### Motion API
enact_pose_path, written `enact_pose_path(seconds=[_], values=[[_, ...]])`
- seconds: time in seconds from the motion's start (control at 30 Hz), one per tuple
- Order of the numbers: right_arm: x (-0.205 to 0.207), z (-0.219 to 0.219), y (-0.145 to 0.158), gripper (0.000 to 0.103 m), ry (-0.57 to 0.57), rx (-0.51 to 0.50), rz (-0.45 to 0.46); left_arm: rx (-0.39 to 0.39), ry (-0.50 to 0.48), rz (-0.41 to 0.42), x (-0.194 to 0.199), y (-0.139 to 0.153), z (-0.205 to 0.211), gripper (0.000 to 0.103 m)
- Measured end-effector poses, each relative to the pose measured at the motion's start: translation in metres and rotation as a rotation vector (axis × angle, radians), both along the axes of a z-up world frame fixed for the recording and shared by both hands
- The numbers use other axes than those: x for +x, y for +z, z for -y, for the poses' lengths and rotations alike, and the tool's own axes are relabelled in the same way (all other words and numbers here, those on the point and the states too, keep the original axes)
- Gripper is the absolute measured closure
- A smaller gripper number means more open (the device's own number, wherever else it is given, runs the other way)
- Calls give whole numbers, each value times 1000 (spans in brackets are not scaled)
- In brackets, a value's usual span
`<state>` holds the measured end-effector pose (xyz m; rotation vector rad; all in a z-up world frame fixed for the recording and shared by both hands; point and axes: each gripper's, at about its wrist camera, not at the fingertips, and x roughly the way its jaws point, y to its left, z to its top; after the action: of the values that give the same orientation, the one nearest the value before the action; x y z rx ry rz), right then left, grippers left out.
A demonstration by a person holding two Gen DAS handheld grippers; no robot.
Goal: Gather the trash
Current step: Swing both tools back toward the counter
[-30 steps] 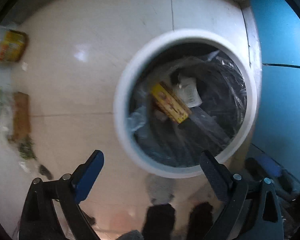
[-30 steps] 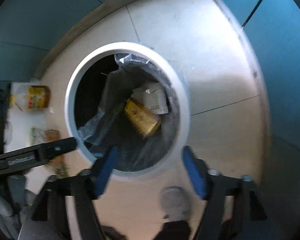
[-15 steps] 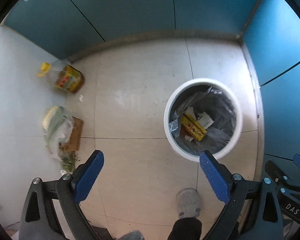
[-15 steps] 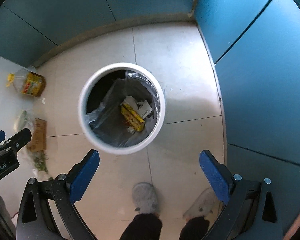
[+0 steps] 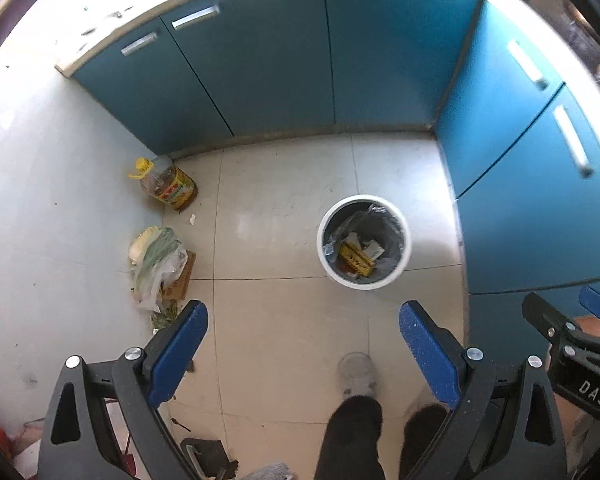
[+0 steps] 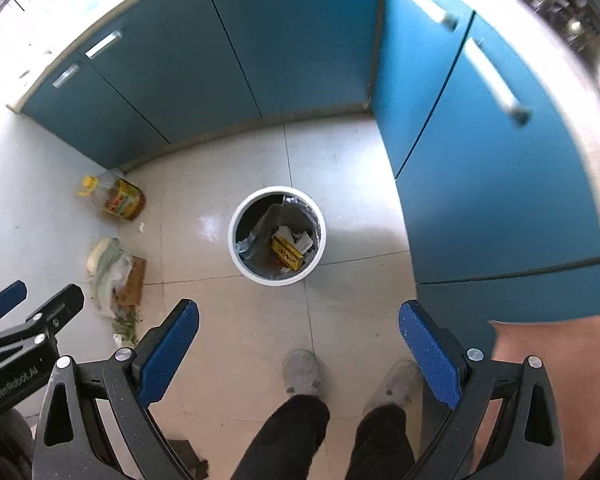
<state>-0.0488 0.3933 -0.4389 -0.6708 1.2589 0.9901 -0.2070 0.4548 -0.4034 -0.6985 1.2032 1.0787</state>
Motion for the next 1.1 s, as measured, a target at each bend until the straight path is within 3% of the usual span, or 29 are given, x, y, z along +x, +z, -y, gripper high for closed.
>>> enact_pose_path(seconds=[0.13, 0.27, 0.47, 0.63, 0.73, 0.83, 0.97, 1.1], values=[[3, 28, 63, 2, 19, 36, 10, 16, -7, 27, 0, 45, 26, 5], [4, 52, 108, 2, 32, 74, 6, 38, -4, 37, -1, 78, 46, 5], [8, 87, 153, 2, 33, 156, -51, 89, -1, 21, 9, 119, 73, 5], [41, 122, 185, 2, -60, 268, -113, 162, -35, 56, 44, 157, 88, 5], [89, 158, 207, 2, -165, 339, -111, 204, -99, 83, 91, 180, 102, 5], [141, 202, 218, 2, -286, 364, -85, 194, -185, 116, 153, 190, 123, 5], [230, 295, 223, 2, -527, 349, -32, 139, -344, 149, 261, 192, 170, 5], [314, 406, 204, 2, -789, 299, 9, 96, -516, 138, 363, 188, 232, 5]])
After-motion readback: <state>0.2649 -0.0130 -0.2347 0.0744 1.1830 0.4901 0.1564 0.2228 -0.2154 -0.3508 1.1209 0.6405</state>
